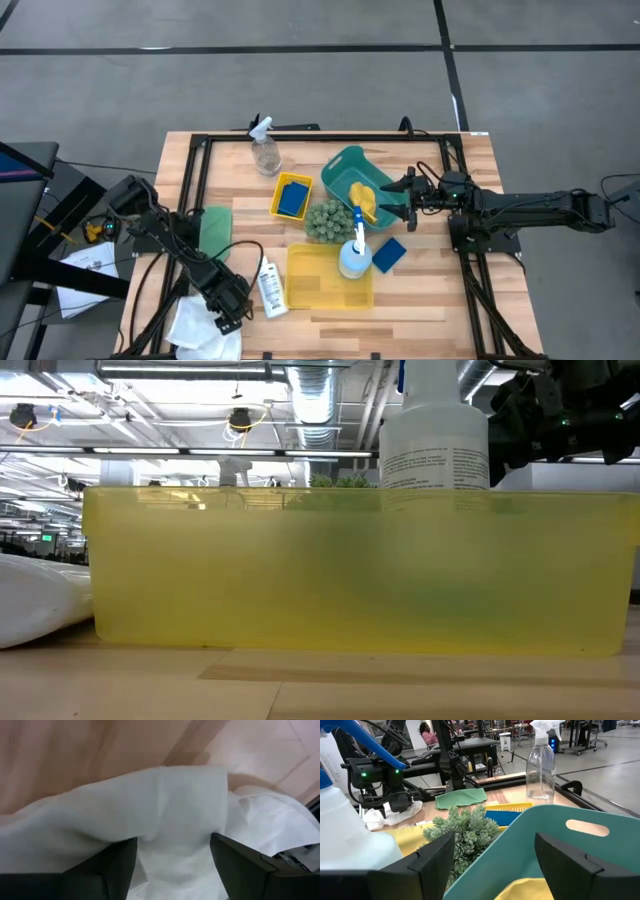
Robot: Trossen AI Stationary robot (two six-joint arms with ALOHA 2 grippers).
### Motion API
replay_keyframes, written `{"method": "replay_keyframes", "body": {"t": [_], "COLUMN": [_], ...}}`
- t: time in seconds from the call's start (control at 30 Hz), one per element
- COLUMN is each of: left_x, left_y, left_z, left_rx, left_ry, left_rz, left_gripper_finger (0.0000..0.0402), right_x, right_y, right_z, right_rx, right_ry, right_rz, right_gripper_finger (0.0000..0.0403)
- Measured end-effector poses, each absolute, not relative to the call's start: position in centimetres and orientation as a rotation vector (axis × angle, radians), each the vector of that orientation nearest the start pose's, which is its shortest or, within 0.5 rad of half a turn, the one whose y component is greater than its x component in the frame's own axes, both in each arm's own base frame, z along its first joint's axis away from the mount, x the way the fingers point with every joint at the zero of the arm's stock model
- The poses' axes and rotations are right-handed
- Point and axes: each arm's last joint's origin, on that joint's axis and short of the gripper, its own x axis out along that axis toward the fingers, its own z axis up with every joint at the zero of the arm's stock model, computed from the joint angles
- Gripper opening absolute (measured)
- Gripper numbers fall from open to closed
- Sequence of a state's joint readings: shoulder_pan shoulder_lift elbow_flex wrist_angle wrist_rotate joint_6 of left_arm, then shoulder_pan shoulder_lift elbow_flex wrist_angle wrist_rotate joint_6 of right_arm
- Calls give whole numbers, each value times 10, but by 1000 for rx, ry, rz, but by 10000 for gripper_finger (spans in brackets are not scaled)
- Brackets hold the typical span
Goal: Pick & Place Kitchen Items
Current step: Put the white microfiber cloth into the green bin
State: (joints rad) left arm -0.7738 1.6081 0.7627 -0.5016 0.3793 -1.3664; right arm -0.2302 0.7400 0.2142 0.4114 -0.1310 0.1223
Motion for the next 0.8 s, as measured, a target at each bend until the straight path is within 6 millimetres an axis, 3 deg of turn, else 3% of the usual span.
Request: {"method": "replay_keyframes", "body": {"t": [0.13, 0.37, 0.57, 0.8], "left_x": [178, 177, 173, 168], "left_y": [-191, -190, -183, -177], "left_z": [127, 117, 115, 115], "left_rx": [-772, -901, -953, -910], "left_ry": [1745, 1771, 1781, 1784], "left_rz": [169, 431, 636, 737], "left_gripper_finger": [249, 231, 199, 147], "right_x": [159, 159, 159, 159], "right_y": [-33, -33, -33, -33], "right_z": [199, 199, 199, 199], "right_rx": [143, 144, 144, 144], "right_ry": [107, 115, 114, 113], "right_rz": [-106, -106, -107, -107], "right_gripper_finger": [265, 265, 265, 265]}}
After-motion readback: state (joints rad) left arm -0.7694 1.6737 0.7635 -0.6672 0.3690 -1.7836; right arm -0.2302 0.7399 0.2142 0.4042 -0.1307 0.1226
